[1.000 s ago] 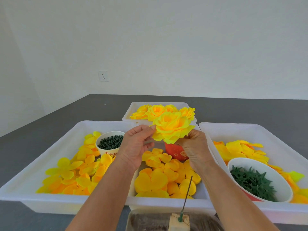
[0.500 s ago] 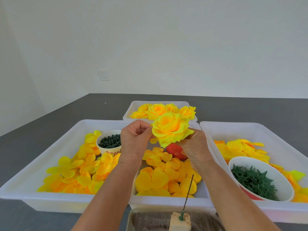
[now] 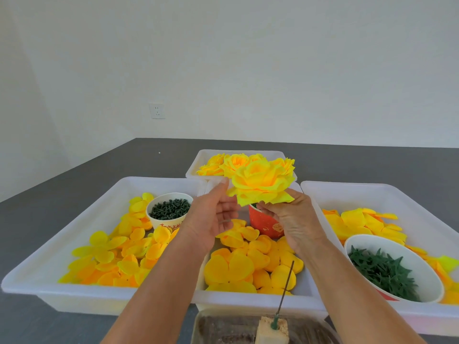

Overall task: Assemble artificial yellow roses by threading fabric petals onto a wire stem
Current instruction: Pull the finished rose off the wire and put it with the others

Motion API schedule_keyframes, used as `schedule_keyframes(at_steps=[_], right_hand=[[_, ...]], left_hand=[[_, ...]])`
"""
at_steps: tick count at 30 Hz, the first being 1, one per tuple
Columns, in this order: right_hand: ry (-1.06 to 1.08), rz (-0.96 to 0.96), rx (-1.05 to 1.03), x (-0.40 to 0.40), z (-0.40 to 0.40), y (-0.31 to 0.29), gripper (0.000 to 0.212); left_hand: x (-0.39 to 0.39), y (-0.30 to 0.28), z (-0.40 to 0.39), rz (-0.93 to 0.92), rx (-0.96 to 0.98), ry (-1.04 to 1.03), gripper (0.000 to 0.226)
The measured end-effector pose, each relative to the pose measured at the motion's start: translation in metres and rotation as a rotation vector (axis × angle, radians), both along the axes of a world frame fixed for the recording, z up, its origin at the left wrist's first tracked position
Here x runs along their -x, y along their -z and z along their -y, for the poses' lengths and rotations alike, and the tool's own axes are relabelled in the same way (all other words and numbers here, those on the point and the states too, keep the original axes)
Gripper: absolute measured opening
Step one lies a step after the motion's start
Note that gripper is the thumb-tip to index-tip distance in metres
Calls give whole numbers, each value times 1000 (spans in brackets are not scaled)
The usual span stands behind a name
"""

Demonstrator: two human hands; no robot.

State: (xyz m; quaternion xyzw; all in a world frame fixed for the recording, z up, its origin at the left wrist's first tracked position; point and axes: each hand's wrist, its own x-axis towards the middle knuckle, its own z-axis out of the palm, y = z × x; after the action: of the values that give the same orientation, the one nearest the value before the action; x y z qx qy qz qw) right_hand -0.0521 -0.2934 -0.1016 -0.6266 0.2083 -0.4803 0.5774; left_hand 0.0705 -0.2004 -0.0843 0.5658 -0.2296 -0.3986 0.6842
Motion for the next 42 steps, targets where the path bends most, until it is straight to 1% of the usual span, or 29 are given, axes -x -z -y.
schedule_keyframes(at_steps=[2,4,5,9,12,14,17,22,25,27,30,32,34,37,40,42], right_hand=[[14,-39,103,1,-3,0,31],[-6,-72,162,2,-5,1,31],[-21,-80,167,3,-5,1,29],[-68,-94,176,4,-4,0,25],[-81,-129,245,6,-3,-2,26],[-82,-156,245,8,-2,-1,29],[-56,-172,241,11,1,2,29],[-15,-167,296,11,2,2,20],[-73,-162,287,12,0,1,25],[-91,-187,278,11,-1,2,25],[-96,-182,239,10,-4,2,25],[-88,-146,224,9,-4,0,25],[-63,-120,220,9,-3,-1,23],[31,-121,238,8,0,0,25],[90,-131,292,9,1,0,28],[111,-139,326,9,2,1,26]], left_hand=[[-1,0,0,-66,26,82,26],[-1,0,-1,-112,100,88,15],[-1,1,0,-94,122,66,16],[0,3,-2,95,141,-35,27],[1,2,-2,136,157,-78,33],[2,2,-2,183,162,-115,29],[4,2,-2,254,169,-104,15],[3,2,-1,212,174,-64,16],[2,2,-1,176,179,-62,23],[0,3,0,136,186,-66,28],[-1,4,2,71,189,-58,24],[0,3,2,66,205,-36,23],[0,2,2,60,224,-34,16],[0,1,1,95,253,-124,13],[0,1,-1,122,307,-185,18],[1,0,-2,124,293,-183,20]])
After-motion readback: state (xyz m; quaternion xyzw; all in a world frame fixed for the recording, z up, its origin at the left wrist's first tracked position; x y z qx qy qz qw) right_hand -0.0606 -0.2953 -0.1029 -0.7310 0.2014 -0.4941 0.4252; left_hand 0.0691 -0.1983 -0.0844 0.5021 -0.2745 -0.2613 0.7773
